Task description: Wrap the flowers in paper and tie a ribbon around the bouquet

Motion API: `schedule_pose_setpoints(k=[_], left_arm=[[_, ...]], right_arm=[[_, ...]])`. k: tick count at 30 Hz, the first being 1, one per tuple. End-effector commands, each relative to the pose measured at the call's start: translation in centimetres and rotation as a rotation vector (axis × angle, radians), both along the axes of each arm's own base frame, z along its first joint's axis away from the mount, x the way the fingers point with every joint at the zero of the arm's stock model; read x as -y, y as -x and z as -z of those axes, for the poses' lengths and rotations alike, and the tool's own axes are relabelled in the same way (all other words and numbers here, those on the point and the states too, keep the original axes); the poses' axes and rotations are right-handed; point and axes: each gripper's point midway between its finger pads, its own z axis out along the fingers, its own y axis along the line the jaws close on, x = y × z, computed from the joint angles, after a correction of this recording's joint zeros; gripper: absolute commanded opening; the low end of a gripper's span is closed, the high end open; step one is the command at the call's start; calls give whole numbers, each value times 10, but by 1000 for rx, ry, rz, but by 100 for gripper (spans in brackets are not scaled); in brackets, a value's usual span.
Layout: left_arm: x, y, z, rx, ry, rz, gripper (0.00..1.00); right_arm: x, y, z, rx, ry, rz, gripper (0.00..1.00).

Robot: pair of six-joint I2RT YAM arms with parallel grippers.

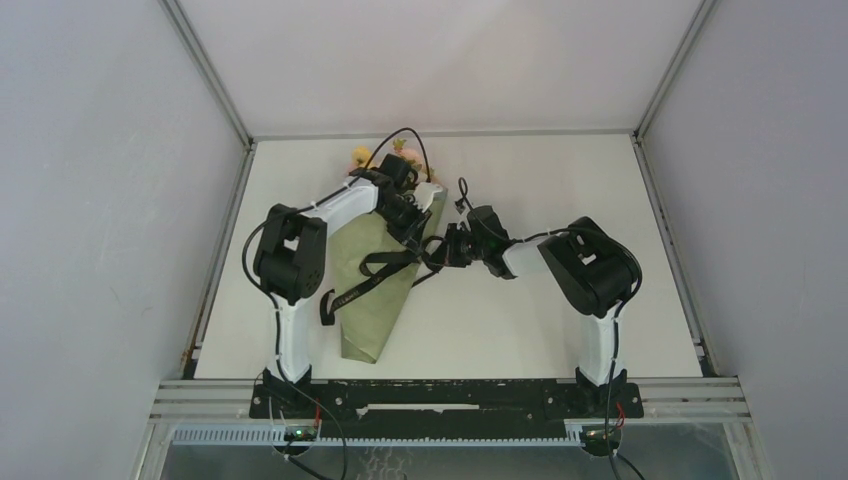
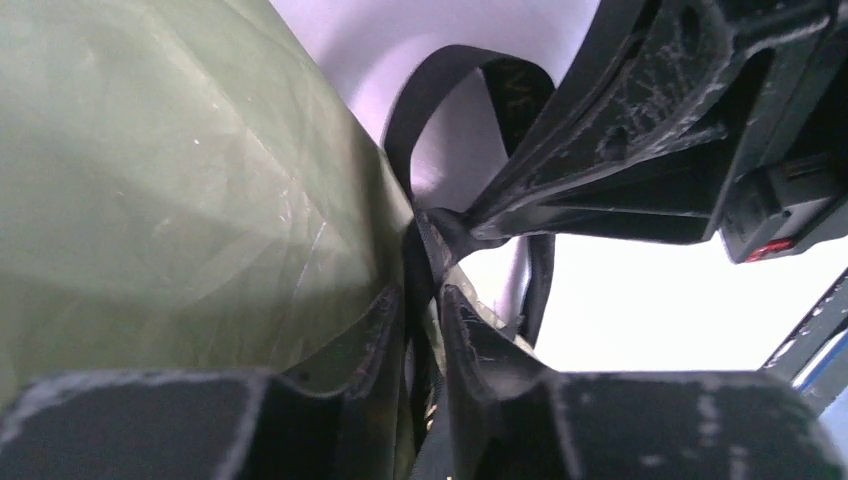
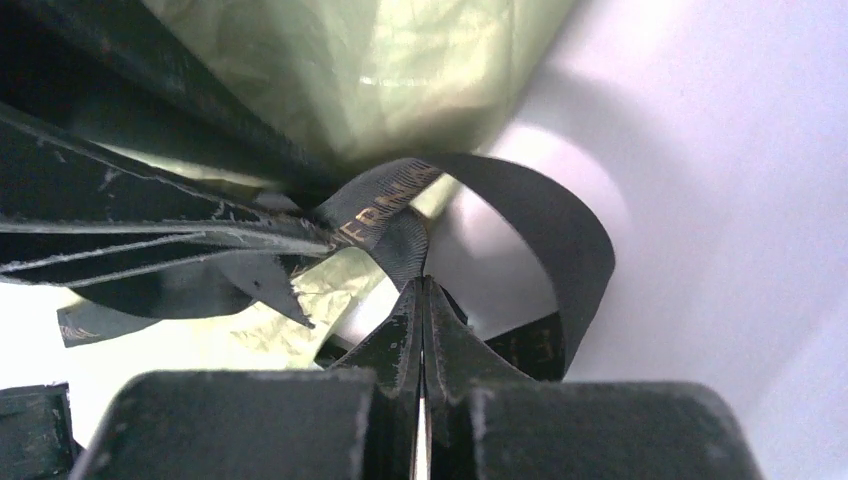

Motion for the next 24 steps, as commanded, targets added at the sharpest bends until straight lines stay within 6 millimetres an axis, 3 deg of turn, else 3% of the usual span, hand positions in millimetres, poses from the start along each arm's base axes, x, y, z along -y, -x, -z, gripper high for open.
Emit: schedule_pose_setpoints(k=[1,7,10,13,19,24], left_arm=[[-1,-21,-26,96,18,-15,35],[-19,-18,-75,188,46,44,61],[-36,-7,-84,212,-2,97,69],[-54,10,-77,182,-79,126,71],[-98,35,-34,127,-283,108,72],[-107,46,-16,88,-326,101,73]], right_arm=[[1,8,-14,22,-1,-19,0],[-2,8,-20,27,-25,-26,0],[-2,8,-20,23,-29,-23,0],[-2,8,-18,14,-28,-20,0],[-4,9,-20,14,-39,-26,0],[-6,7,-23,13,-40,-31,0]])
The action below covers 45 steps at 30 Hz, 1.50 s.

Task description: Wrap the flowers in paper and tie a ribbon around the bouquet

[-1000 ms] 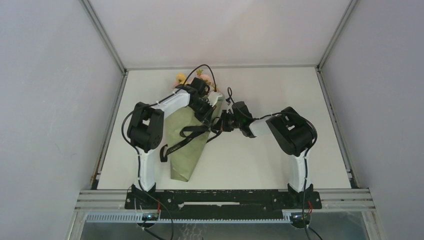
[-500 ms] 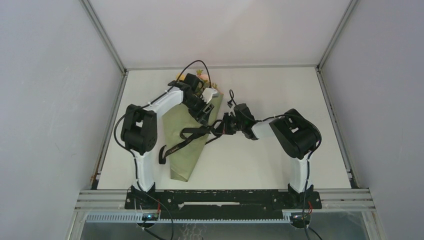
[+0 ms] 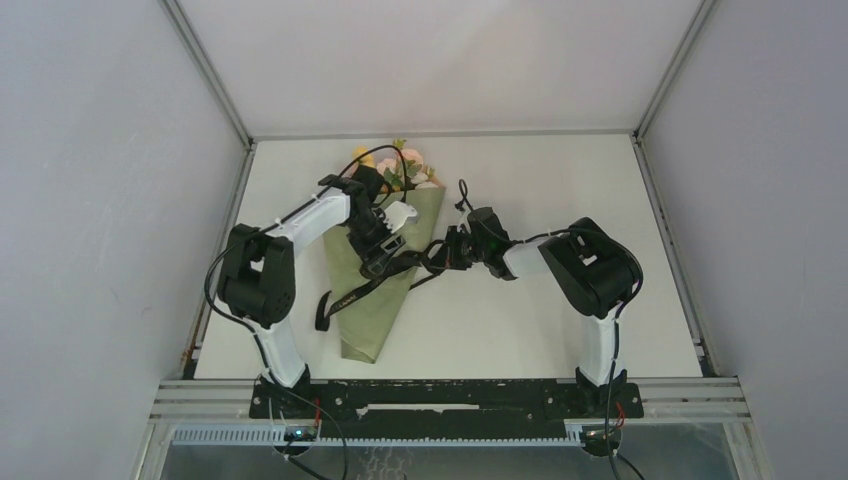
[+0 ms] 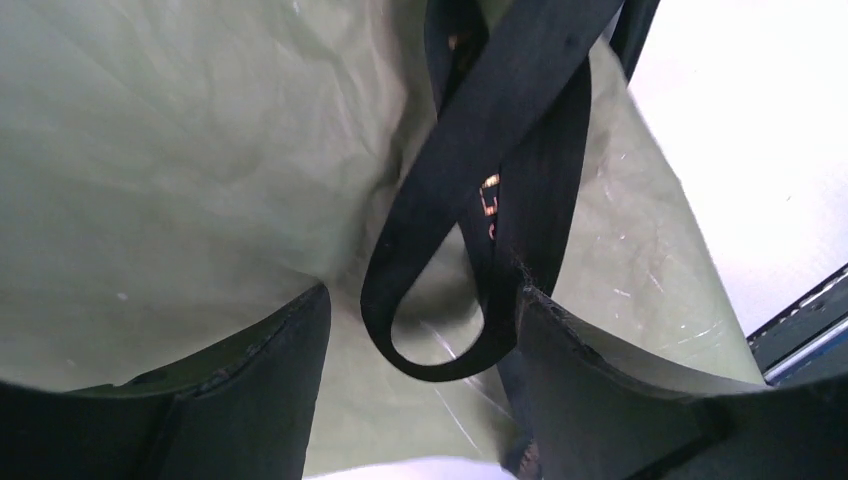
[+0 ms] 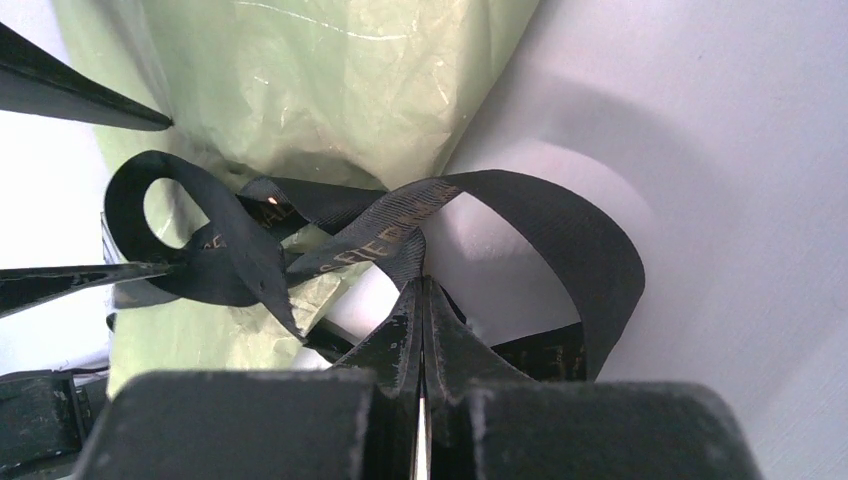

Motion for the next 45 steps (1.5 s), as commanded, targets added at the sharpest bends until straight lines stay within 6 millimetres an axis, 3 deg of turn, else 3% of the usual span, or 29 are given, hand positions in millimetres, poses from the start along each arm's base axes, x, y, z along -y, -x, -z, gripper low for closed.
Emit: schedule_pose_setpoints(k=[1,3,6,11,12,17,21,29,38,41,45], left_arm=[[-15,2,8,25,-74,-3,72],[-17,1,11,28,-86,-16,66],[-19,5,14,18,-97,-13,49],[-18,7,11,18,-83,-14,5],[-17,6,9,25,-75,-19,1],[-17,-13,-12,112,-5,-114,0],[-29,-36,-28,189,66,-236,0],[-53,-48,-35,193,176,-370,0],[-108,-73,-42,264,195,-554,0],[-118,-69,-35,246,203,-582,0],[-105,-57,-27,204,262,-559,0]], right_arm=[[-9,-5,-25,48,-46,-14,0],[-9,-4,-26,47,-45,-14,0],[-8,-3,-28,48,-39,-15,0],[-6,-4,-33,57,-40,-17,0],[-6,-3,-34,57,-41,-21,0],[-2,9,-38,39,-23,-68,0],[1,23,-47,35,-26,-123,0],[5,63,-53,0,-19,-259,0],[12,140,-64,-69,-20,-508,0],[17,164,-55,-118,4,-563,0],[19,185,-27,-163,130,-582,0]])
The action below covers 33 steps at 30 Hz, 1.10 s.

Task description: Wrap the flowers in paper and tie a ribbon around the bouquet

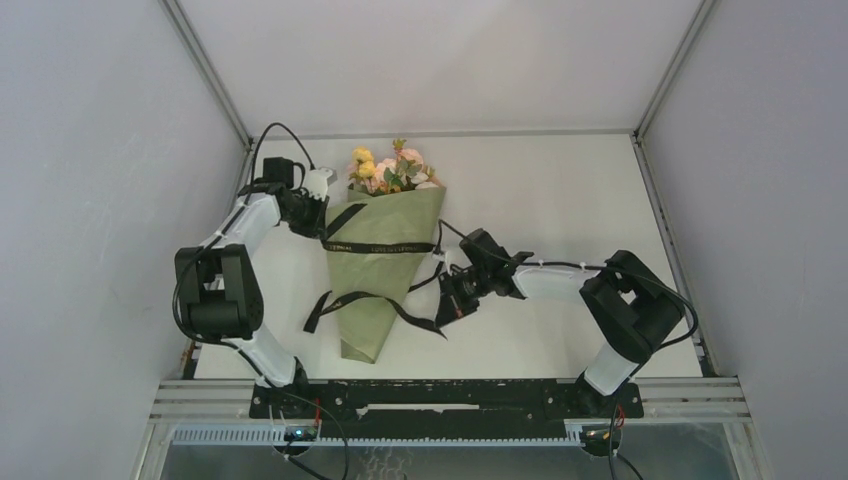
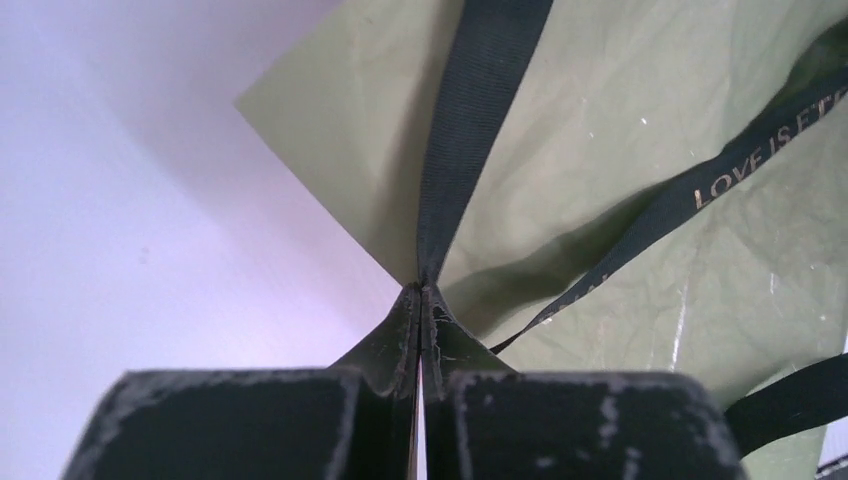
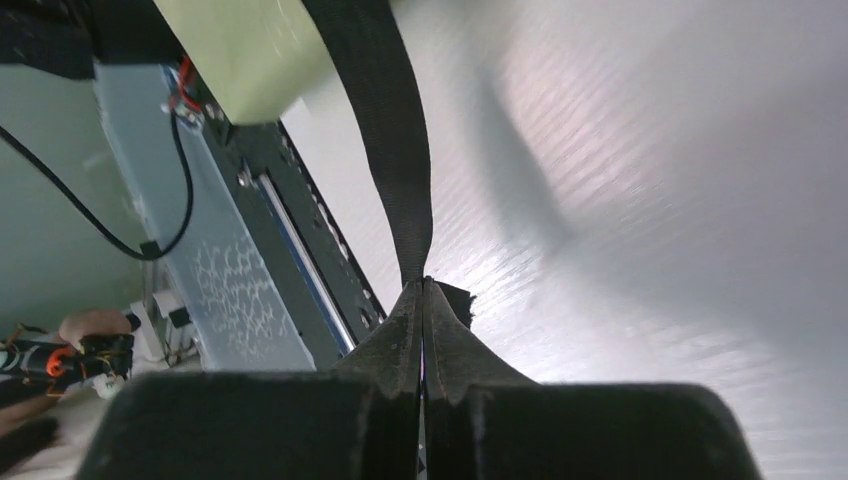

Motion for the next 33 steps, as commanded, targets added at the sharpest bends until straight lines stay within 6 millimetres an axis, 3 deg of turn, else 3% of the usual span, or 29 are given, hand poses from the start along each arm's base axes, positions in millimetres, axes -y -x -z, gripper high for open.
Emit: schedule_pose_setpoints(k=[1,4,9,14,16,18,22,26,29,33], left_arm=[[22,13,-7,23,111,46,0],[28,20,-11,33,137,72,0],[28,36,-20,68,114,135,0],[32,57,-17,84,83,233,0],[35,66,-21,91,89,279,0],[52,79,-29,96,109,364,0],[63,90,-46,131,132,441,0],[76,106,-71,162,199,536,0],[89,112,-99,218,273,583,0],[107,115,-144,324,379,635,0]], right_arm=[[5,24,20,-2,97,-62,0],[-1,11,14,40,75,-22,0],[-20,-27,-47,223,-60,16,0],[-20,-119,-106,428,-148,263,0],[-22,-154,-121,461,-187,348,0],[-30,-184,-131,486,-211,405,0],[-54,-228,-117,488,-196,447,0],[-72,-256,-76,421,-128,467,0],[-88,-260,-60,399,-109,431,0],[-102,-241,-39,359,-86,338,0]])
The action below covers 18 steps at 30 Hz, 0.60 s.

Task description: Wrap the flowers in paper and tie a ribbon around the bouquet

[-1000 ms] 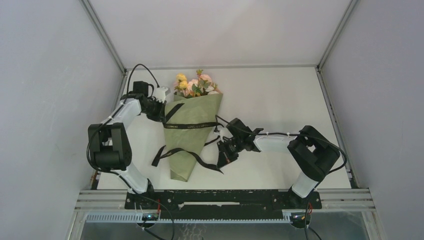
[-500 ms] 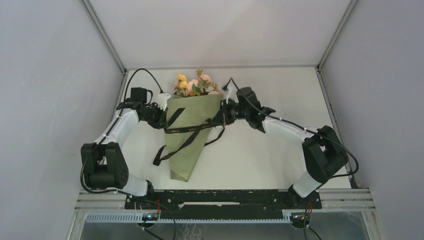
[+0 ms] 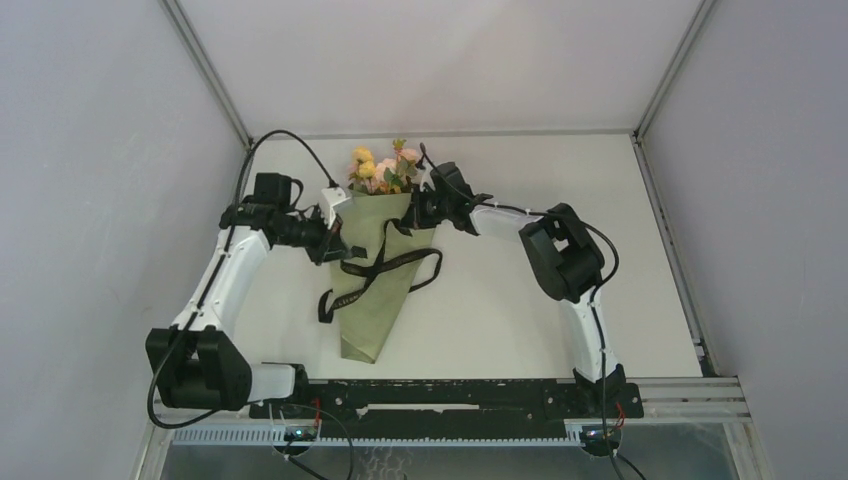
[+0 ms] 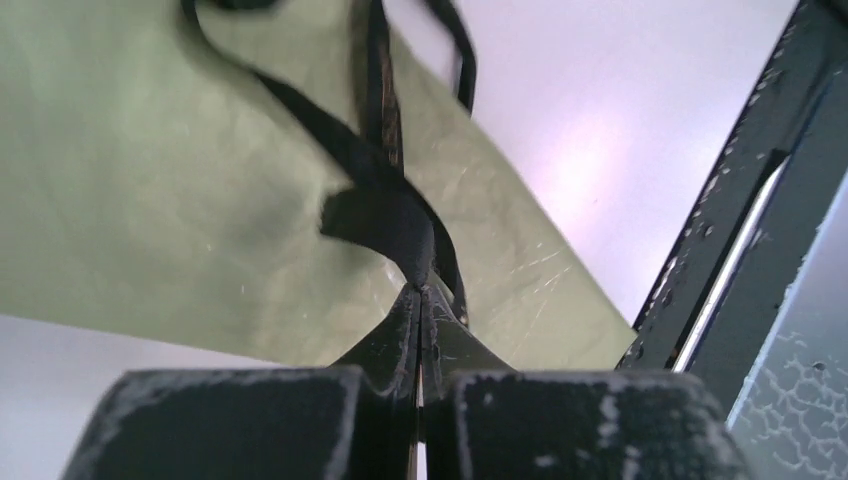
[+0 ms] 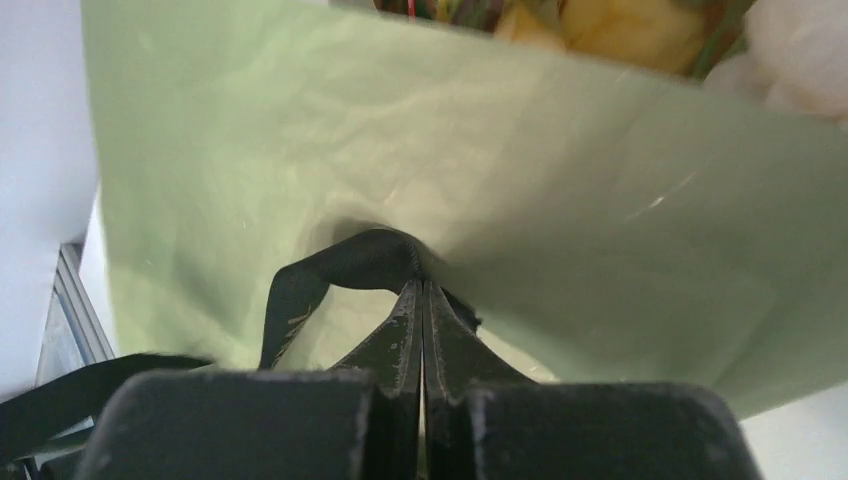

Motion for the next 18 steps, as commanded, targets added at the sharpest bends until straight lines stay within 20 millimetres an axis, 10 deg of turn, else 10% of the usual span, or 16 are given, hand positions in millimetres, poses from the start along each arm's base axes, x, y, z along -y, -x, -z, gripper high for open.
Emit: schedule_pose_setpoints(k=[1,9,18], left_arm=[[30,1,-82,181,204,110,0],[43,-35,-144,300,338,30,0],[33,-79,-151,363,322,-120,0]], right_arm=[[-23,17,-17,20,-20,-104,0],[-21,76,-1,-49,-2,-360,0],[-13,132,-4,-133,-89,-565,0]])
